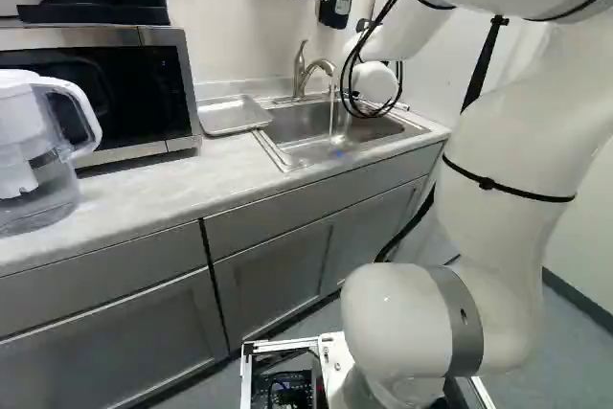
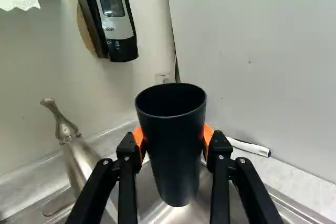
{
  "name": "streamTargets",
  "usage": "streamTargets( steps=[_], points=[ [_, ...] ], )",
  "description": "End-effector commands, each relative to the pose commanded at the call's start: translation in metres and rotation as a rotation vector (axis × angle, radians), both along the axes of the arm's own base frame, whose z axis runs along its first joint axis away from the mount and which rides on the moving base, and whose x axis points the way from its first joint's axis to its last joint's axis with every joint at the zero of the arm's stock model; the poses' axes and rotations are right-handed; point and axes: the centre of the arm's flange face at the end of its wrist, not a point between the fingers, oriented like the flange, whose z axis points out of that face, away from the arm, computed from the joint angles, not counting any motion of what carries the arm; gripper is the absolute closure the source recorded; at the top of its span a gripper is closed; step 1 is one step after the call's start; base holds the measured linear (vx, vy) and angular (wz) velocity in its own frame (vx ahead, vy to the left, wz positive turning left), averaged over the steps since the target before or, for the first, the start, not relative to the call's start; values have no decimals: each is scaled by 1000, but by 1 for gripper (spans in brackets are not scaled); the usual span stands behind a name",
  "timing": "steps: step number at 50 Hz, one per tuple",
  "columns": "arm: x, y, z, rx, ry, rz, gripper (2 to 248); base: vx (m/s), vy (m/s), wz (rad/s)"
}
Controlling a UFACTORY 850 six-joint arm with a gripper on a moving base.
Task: Rinse the cup and place it in the tray
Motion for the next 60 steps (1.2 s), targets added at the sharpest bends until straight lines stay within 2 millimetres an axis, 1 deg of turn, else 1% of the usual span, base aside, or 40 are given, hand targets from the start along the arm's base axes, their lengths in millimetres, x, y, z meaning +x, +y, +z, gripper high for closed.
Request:
streamTargets(
  steps=[37,50,60],
  points=[
    [2,-13,-4,-94,61,91,126,0,0,0],
    [1,-19,-6,-32,71,114,126,0,0,0],
    [0,-25,-8,-64,102,134,126,0,0,0]
  ],
)
